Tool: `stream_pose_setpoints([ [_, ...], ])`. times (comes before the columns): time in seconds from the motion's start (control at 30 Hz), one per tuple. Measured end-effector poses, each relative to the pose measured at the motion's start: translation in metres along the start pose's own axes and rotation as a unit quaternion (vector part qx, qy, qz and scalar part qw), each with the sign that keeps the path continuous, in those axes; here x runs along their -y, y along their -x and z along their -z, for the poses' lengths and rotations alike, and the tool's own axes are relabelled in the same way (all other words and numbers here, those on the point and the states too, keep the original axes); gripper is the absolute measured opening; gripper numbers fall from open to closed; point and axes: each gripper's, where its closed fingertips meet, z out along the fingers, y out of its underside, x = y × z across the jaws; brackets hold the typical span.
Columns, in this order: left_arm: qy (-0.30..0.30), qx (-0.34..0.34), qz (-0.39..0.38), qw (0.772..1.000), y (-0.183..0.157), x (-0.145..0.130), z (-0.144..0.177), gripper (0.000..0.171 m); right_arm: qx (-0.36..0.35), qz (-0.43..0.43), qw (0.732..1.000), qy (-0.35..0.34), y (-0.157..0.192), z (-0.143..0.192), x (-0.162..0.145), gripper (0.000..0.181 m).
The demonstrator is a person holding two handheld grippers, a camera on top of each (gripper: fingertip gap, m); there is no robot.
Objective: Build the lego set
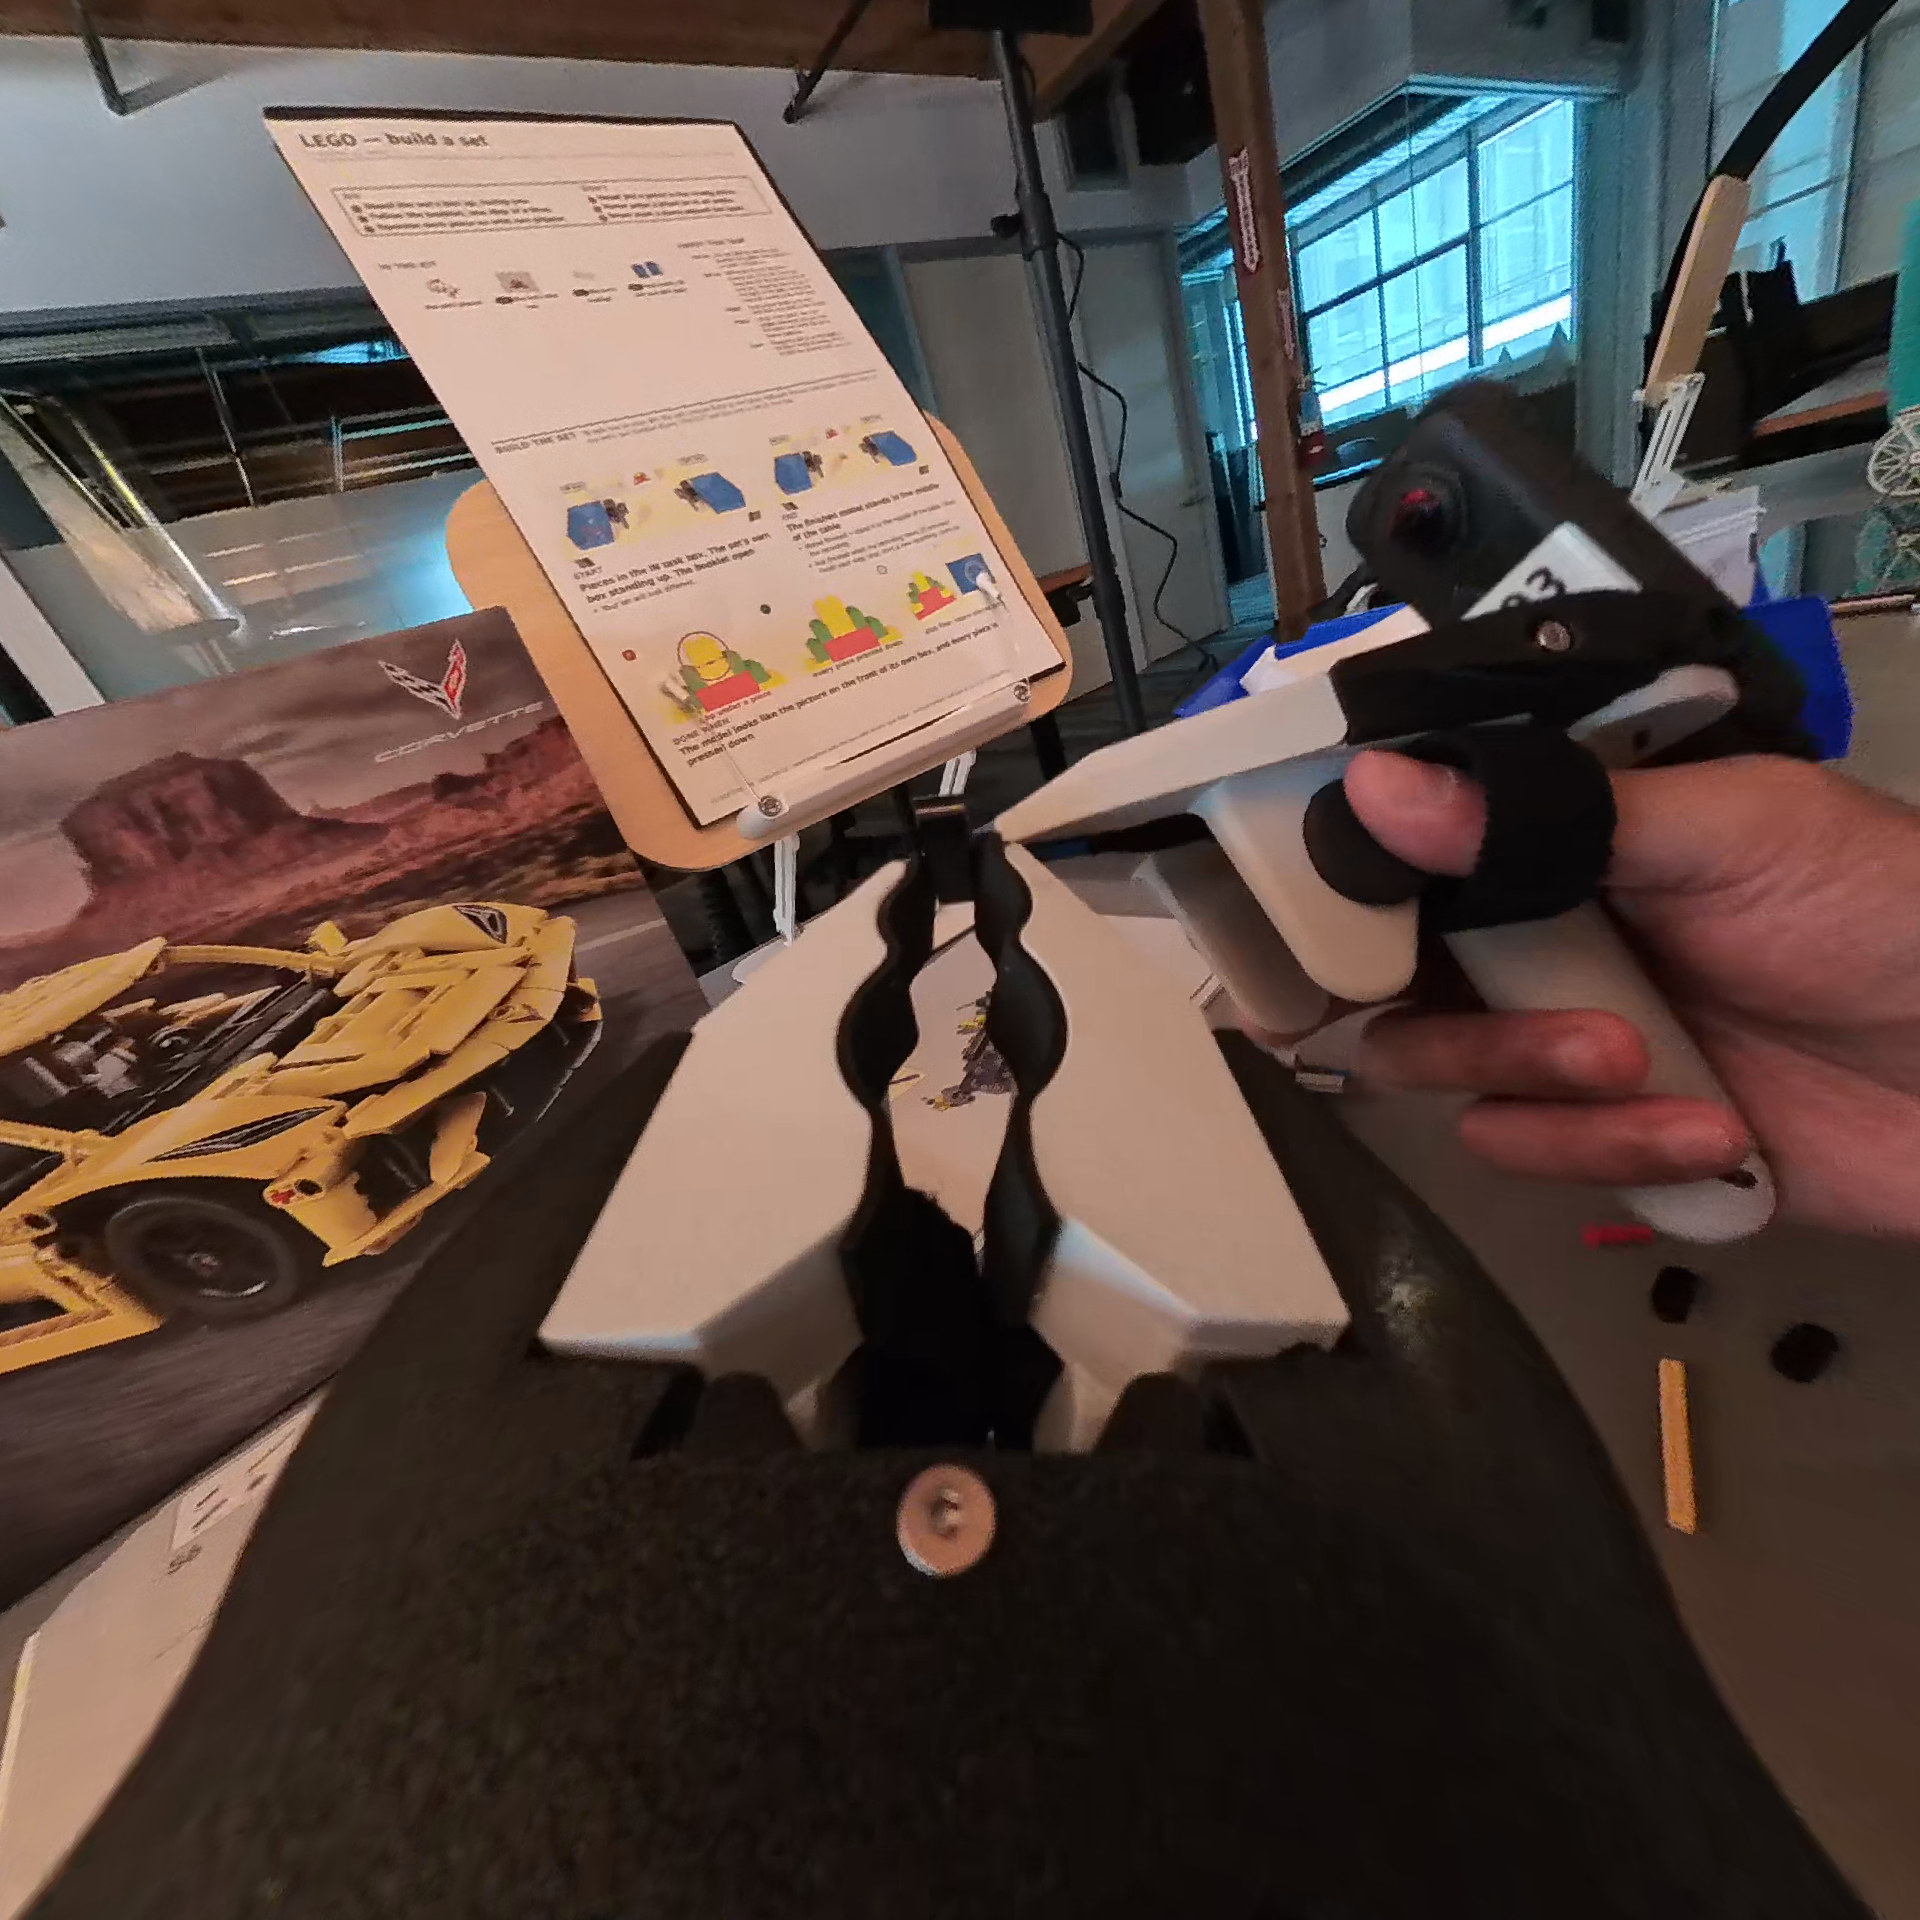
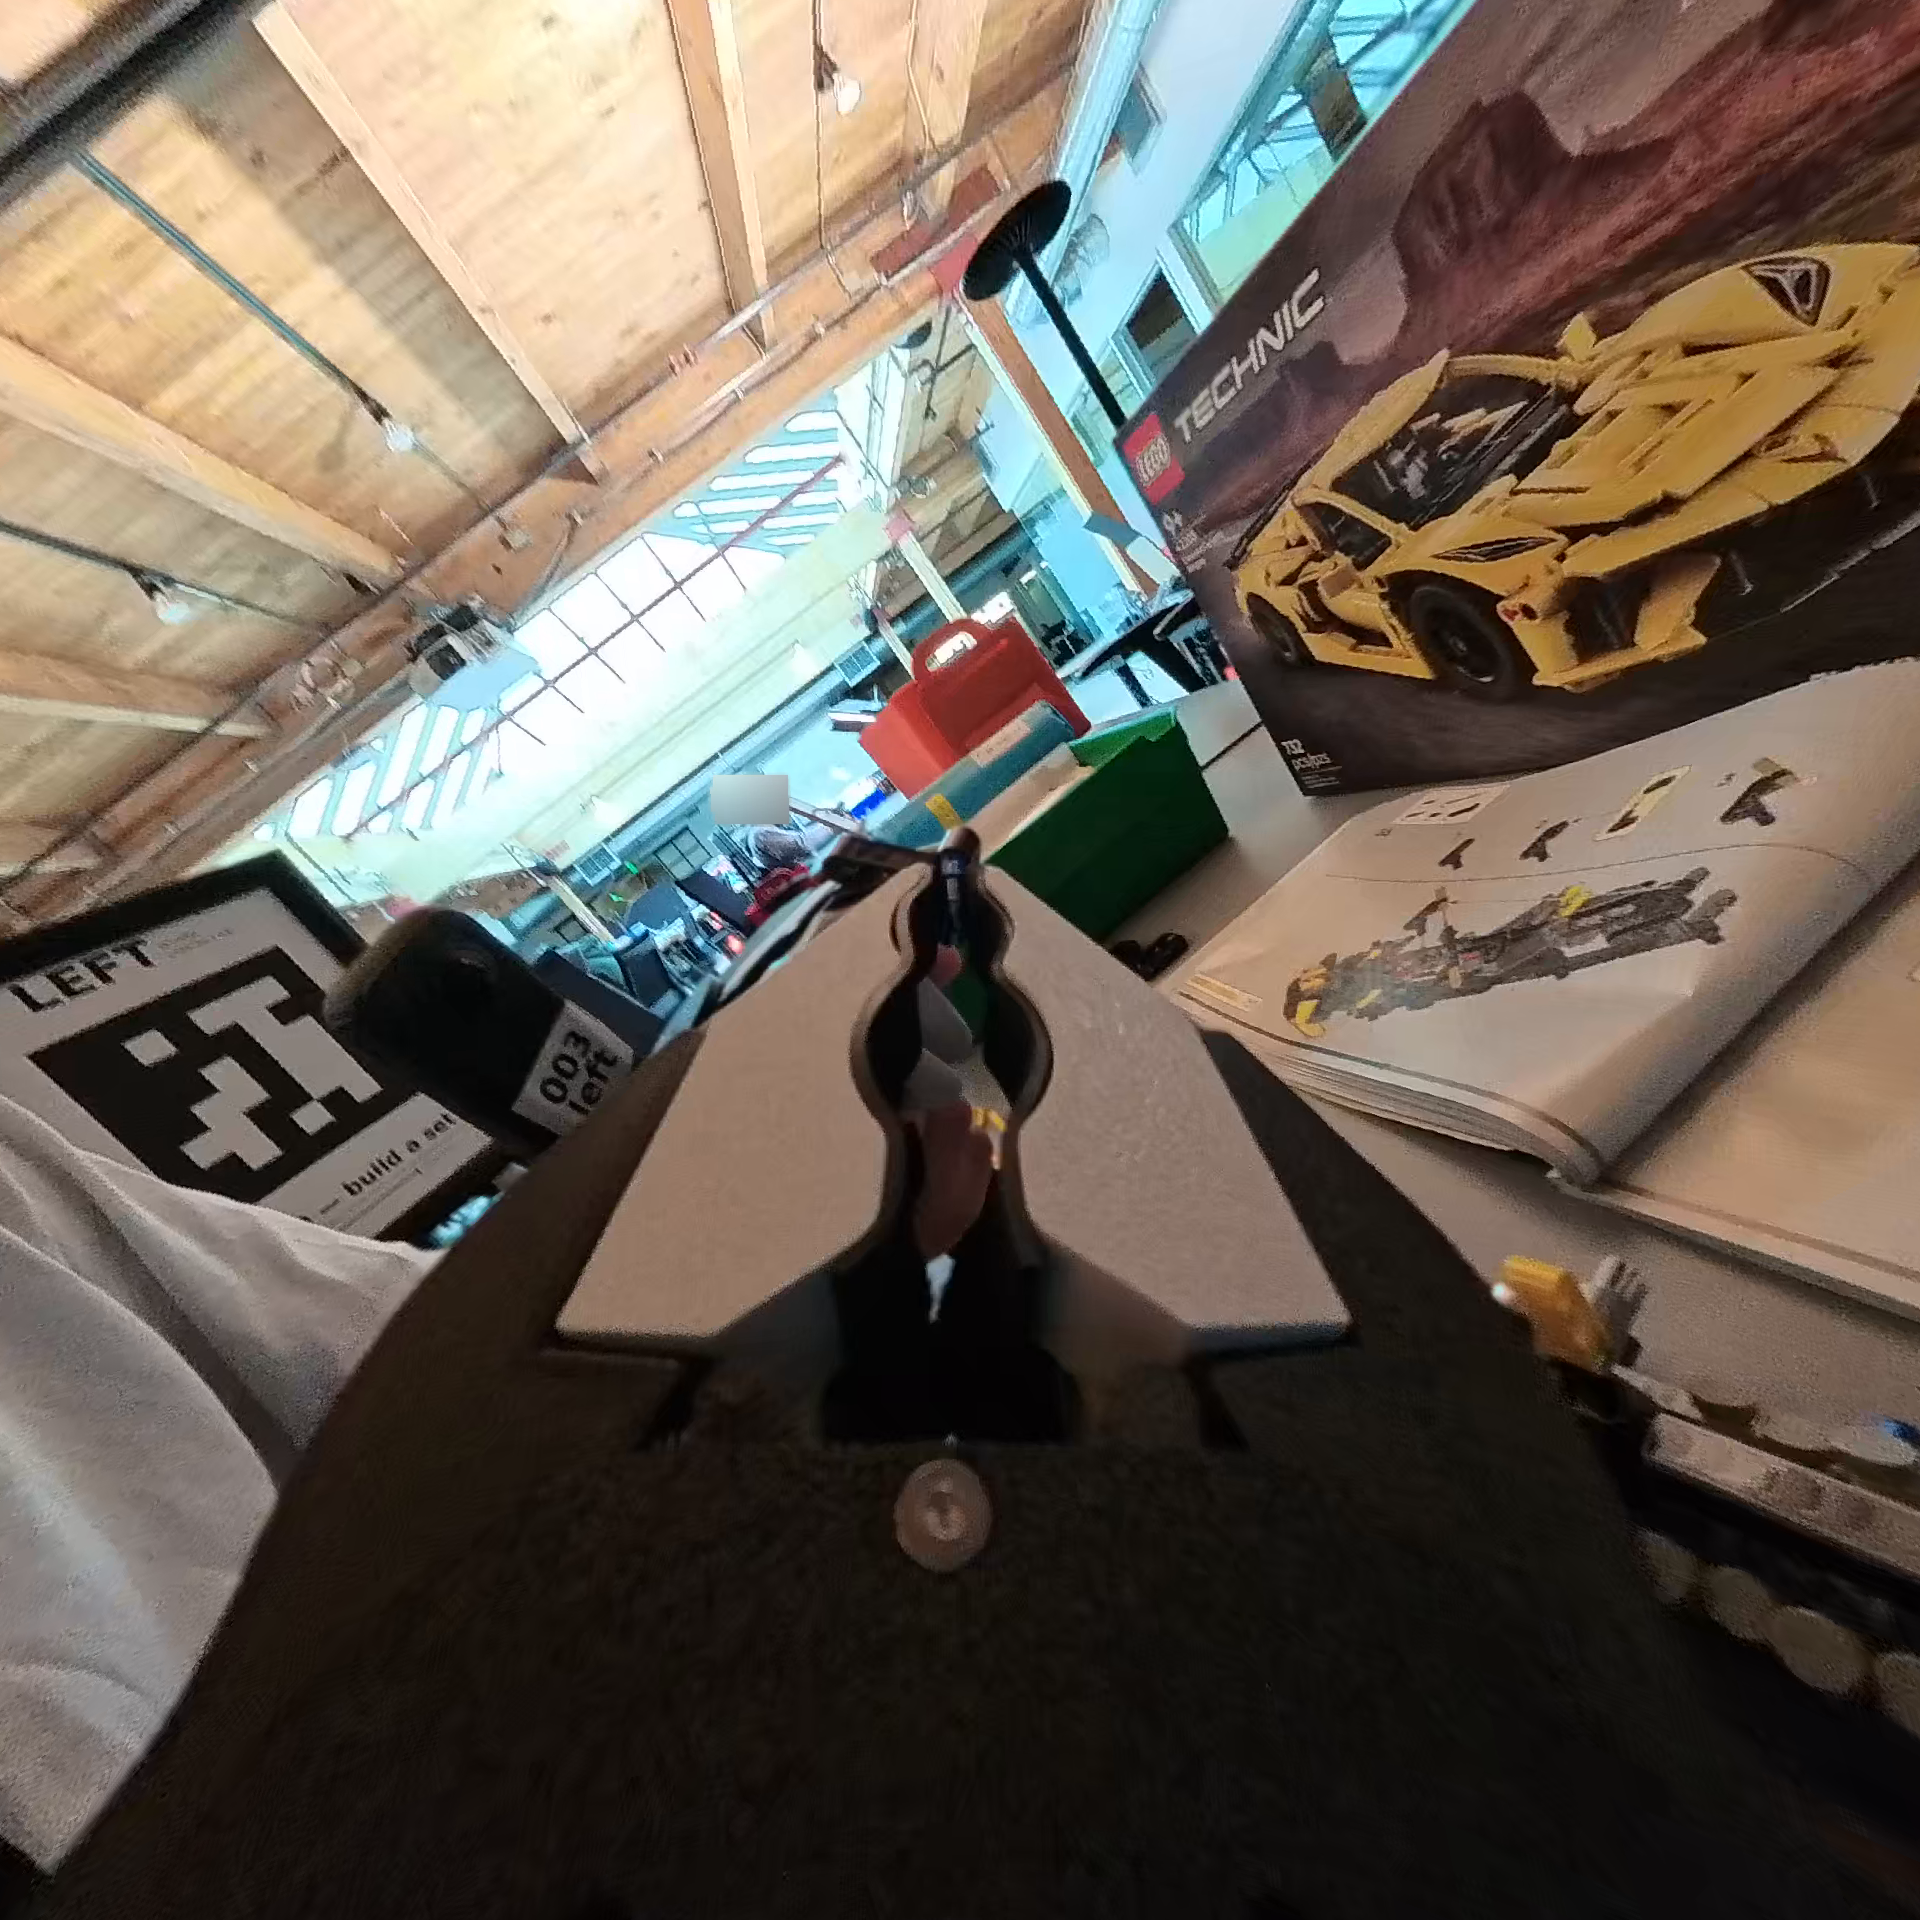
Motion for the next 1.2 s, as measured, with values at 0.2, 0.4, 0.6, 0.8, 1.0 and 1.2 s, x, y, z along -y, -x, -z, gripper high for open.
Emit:
stream_pose_setpoints([
  [0.2,0.008,-0.006,-0.033,0.999,-0.004,-0.002,0.000,0.005,-0.028,0.052,0.998,0.023,-0.001,0.003,-0.002,0.003],
  [0.4,0.011,-0.001,-0.059,0.998,-0.005,-0.003,0.003,0.005,-0.051,0.108,0.992,0.035,0.000,0.004,-0.004,0.003],
  [0.6,0.010,0.015,-0.140,0.990,-0.005,-0.001,0.006,0.005,0.009,-0.029,0.999,0.018,0.002,0.003,-0.007,0.003],
  [0.8,0.007,0.008,-0.080,0.997,-0.006,-0.001,0.003,0.005,-0.007,0.014,1.000,0.002,0.002,0.003,-0.005,0.003],
  [1.0,0.008,-0.041,-0.009,0.999,-0.012,-0.001,0.004,0.005,-0.089,0.291,0.952,0.046,0.002,0.007,-0.004,0.003],
  [1.2,0.027,-0.098,0.040,0.994,-0.017,-0.005,0.006,0.005,-0.122,0.484,0.861,0.098,0.002,0.010,-0.006,0.003],
])
